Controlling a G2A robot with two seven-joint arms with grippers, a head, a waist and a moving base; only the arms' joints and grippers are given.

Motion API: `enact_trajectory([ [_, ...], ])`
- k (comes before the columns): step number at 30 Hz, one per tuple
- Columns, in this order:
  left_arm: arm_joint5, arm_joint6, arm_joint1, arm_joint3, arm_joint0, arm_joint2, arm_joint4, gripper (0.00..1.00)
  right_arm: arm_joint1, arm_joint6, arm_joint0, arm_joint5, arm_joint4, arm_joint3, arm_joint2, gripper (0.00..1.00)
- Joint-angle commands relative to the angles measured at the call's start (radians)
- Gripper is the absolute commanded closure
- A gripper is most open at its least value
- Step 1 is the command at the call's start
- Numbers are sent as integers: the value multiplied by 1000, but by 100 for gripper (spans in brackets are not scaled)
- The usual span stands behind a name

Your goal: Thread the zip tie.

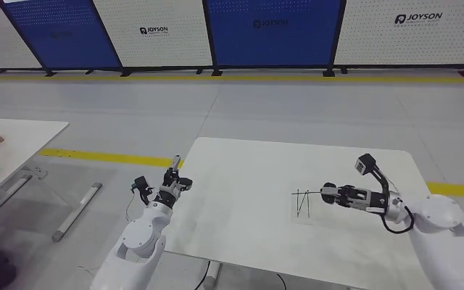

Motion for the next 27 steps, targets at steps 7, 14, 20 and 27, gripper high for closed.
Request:
enact_trajectory([
  [7,0,0,0,0,0,0,0,0,-9,-51,22,27,2,-14,-32,100],
  [14,131,-108,4,-63,-47,-33,-95,0,-9,-51,22,27,2,-14,-32,100],
  [20,253,-141,6,-187,-85,2,-61,0,-9,-51,22,27,2,-14,-32,100],
  [27,340,-98,0,-206,-153,85,-38,0,-9,-51,22,27,2,-14,-32,100],
])
